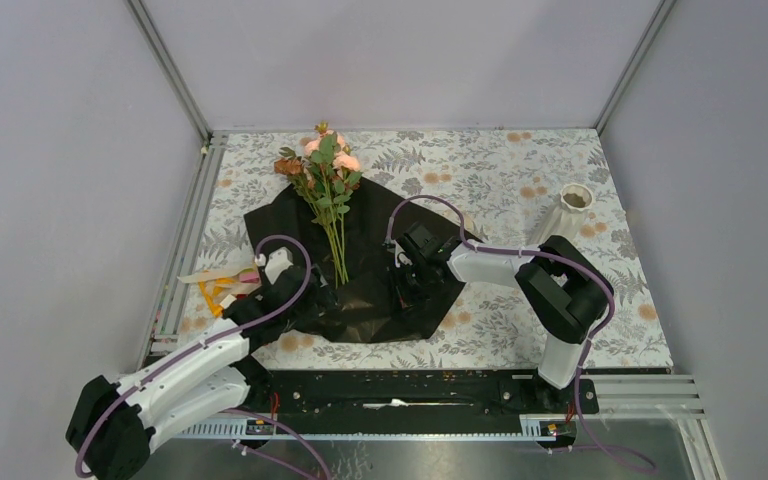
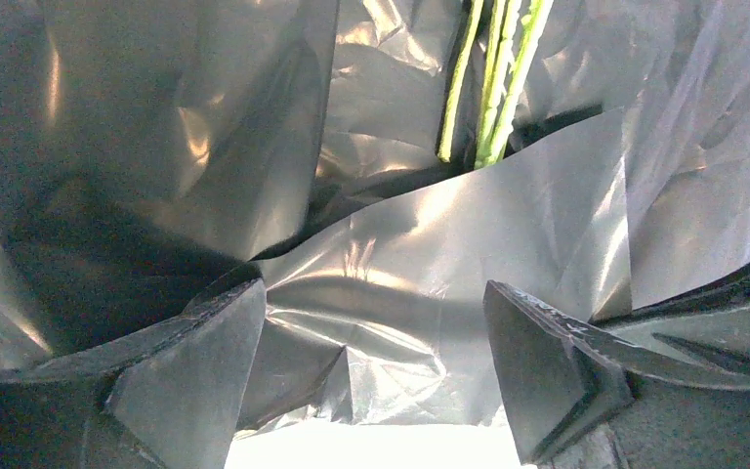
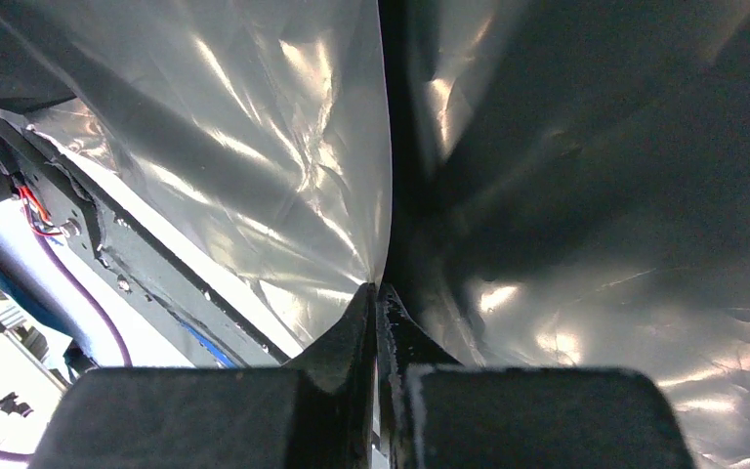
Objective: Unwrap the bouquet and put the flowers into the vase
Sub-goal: Unfold the wrapping paper at the center of the board.
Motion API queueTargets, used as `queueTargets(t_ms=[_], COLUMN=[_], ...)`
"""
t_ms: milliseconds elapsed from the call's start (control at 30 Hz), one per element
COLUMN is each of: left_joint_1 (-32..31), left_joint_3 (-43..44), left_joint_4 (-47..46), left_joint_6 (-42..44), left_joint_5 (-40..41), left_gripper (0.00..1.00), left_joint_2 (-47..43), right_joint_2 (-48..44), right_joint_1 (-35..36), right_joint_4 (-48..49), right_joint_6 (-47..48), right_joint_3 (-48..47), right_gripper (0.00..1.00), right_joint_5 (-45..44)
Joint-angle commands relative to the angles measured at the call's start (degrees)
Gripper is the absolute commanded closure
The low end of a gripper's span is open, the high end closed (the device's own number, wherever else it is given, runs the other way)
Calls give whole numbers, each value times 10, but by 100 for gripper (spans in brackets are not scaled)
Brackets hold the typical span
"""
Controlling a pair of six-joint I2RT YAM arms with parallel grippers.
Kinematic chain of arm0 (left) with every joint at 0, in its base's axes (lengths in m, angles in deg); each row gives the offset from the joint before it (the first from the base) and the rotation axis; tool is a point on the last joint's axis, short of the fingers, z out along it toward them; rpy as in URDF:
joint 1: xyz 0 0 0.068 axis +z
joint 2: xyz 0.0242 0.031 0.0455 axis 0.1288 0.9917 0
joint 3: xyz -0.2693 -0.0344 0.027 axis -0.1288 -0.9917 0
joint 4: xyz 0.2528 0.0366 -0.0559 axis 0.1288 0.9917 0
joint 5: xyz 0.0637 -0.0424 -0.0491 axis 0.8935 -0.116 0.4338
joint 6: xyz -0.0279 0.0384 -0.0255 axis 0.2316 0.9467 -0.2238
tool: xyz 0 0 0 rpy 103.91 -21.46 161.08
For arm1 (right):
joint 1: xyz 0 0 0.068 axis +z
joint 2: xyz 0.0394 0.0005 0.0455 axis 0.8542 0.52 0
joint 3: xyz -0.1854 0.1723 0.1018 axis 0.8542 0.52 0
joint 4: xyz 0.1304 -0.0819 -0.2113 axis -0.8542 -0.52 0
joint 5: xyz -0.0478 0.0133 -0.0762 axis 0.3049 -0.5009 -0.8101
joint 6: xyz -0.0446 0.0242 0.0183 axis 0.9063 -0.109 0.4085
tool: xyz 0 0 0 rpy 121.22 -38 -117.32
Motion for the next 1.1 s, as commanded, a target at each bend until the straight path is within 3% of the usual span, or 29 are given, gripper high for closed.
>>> queueTargets(t_ms=[0,133,267,333,500,667,1067], left_joint_1=[4,11,34,36,36,36,35], left_joint_3=[3,27,65,80,115,114,98], left_joint_4=[13,-2,-33,-62,-125,-175,-271], left_joint_6=[0,41,77,90,109,111,125], left_joint_5=[31,21,-22,-37,-77,-103,-157], left_gripper=[8,7,7,7,7,7,11], left_joint_2=[-42,-62,-14,22,120,180,285], right_joint_2=[2,-9,-11,-17,-64,-127,-182], right_joint_1=[5,5,5,5,5,-5,-115], right_joint_4=[0,-6,-11,-20,-53,-74,-79], right_joint_6=[6,7,8,10,4,-8,7], right_joint_3=[-14,-15,-23,-28,-28,3,80], right_gripper=[100,100,100,89,52,35,27], right_joint_5=[-10,-27,-28,-32,-68,-114,-116])
